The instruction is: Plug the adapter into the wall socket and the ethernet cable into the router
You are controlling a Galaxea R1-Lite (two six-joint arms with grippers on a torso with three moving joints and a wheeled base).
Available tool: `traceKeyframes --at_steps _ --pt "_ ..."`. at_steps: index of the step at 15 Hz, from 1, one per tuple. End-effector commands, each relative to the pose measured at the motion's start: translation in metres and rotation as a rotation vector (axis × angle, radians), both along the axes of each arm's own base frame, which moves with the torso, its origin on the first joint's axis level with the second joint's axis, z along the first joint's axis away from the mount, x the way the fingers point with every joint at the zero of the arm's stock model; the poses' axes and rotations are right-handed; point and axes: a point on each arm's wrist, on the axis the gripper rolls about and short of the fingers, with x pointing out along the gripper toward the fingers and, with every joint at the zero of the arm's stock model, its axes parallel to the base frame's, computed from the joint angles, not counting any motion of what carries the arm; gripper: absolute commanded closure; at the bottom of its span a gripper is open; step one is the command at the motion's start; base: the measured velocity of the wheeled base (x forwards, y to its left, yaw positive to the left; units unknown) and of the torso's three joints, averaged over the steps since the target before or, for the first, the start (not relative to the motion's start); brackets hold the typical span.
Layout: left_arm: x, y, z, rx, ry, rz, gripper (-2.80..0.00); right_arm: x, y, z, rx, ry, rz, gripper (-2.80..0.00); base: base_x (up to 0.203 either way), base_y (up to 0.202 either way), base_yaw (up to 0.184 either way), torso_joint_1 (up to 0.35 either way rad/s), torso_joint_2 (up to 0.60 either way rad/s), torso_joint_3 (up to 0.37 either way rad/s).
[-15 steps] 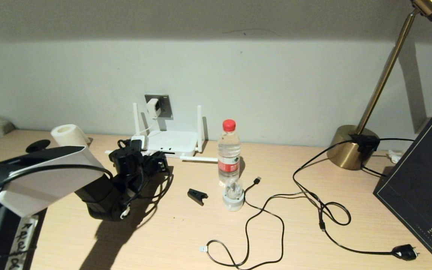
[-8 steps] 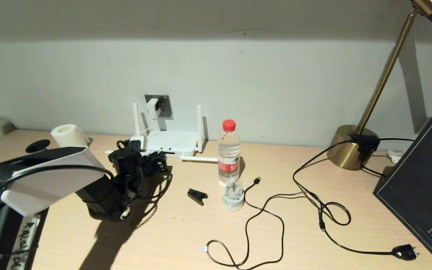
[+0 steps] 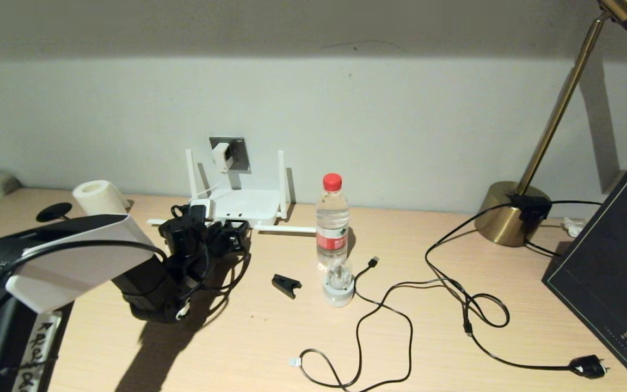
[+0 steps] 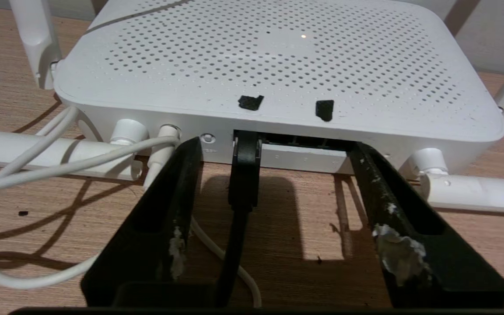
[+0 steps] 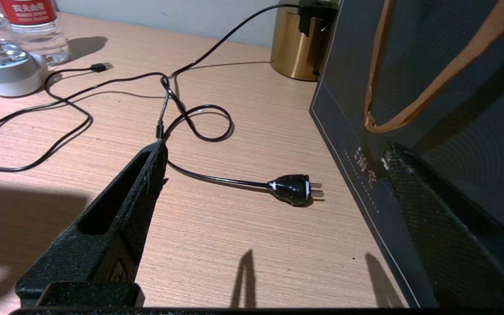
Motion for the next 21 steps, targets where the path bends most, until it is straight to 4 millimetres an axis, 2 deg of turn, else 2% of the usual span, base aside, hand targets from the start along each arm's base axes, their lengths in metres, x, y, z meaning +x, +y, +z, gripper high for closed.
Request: traceKeyframes --at_steps 1,4,8,16,17,21 --pt "0.000 0.000 0.004 -0.004 -0.015 0.002 -2.80 0.002 0.000 -0.008 -0.001 0.030 0.001 -2.80 0.000 0.000 0.000 0.000 0.00 0.000" --pt "-0.003 -0.003 0.013 -0.008 -0.037 -0.007 -2.80 0.002 0.000 -0.008 -0.001 0.030 0.001 -2.80 0.000 0.000 0.000 0.000 0.00 0.000" --pt "-0.025 -0.012 0.042 -0.014 -0.068 -0.032 -2.80 0.002 0.000 -0.008 -0.001 0.030 0.001 -2.80 0.000 0.000 0.000 0.000 0.00 0.000" --pt "-0.114 -0.024 0.123 -0.048 -0.178 -0.098 -2.80 0.002 0.000 -0.008 -0.001 0.030 0.001 -2.80 0.000 0.000 0.000 0.000 0.00 0.000" --pt "-0.127 -0.024 0.135 -0.057 -0.206 -0.101 0.00 0.002 0.000 -0.008 -0.001 0.030 0.001 -2.80 0.000 0.000 0.000 0.000 0.00 0.000" --pt "-0.198 -0.017 0.194 -0.104 -0.372 -0.092 0.00 0.002 0.000 -0.008 -0.001 0.030 0.001 -2.80 0.000 0.000 0.000 0.000 0.00 0.000"
